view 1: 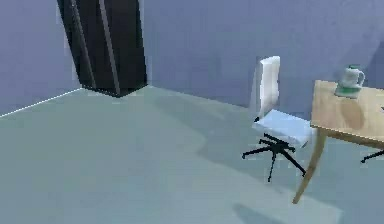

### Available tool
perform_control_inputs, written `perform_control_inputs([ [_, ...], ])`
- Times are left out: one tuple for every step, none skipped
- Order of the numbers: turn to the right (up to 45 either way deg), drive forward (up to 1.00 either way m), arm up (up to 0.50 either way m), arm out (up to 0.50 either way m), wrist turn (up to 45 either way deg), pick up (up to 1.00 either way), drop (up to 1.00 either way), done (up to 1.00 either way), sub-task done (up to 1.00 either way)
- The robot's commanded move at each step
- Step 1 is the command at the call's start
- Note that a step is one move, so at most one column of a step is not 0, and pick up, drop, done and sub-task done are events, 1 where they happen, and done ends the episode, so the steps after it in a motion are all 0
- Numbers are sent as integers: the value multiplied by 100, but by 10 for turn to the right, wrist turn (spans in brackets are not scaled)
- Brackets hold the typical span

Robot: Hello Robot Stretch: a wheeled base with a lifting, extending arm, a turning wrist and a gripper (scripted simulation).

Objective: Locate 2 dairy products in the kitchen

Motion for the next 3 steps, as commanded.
perform_control_inputs([
  [270, 0, 0, 0, 0, 0, 0, 0, 0],
  [0, 80, 0, 0, 0, 0, 0, 0, 0],
  [180, 0, 0, 0, 0, 0, 0, 0, 0],
])
